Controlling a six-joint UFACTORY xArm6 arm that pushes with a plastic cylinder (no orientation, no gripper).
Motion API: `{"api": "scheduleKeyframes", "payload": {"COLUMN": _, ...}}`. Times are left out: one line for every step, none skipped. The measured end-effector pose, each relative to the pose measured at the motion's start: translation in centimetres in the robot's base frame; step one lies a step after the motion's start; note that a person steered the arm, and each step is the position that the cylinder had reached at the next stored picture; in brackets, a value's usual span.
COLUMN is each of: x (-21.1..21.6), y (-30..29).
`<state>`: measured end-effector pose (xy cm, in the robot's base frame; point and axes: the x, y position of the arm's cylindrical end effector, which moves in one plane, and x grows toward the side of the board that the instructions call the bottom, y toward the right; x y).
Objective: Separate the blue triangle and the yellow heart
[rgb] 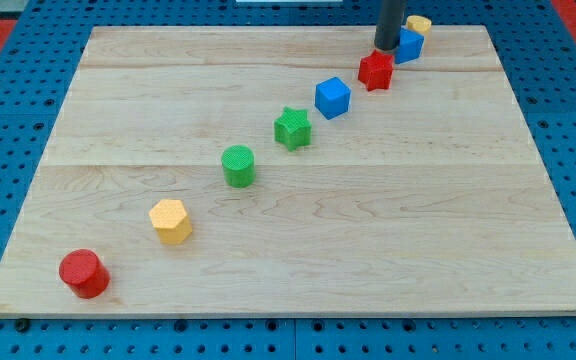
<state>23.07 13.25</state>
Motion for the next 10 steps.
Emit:
{"api": "scheduleKeyframes", "payload": {"x": -2.5, "y": -1.8}}
{"api": "scheduleKeyframes", "payload": {"x": -3.9, "y": -1.2}}
{"api": "scheduleKeyframes", "payload": {"x": -3.9, "y": -1.2}}
{"api": "scheduleKeyframes", "payload": {"x": -3.9, "y": -1.0}}
{"api": "scheduleKeyframes", "payload": {"x": -3.9, "y": -1.2}}
{"api": "scheduleKeyframes", "payload": {"x": -3.9, "y": -1.2}}
{"api": "scheduleKeyframes", "payload": {"x": -3.9, "y": -0.1}}
{"api": "scheduleKeyframes", "payload": {"x": -3.8, "y": 1.9}}
{"api": "scheduleKeyframes", "payload": {"x": -3.8, "y": 1.9}}
{"api": "scheduleKeyframes", "payload": {"x": -2.5, "y": 2.4}}
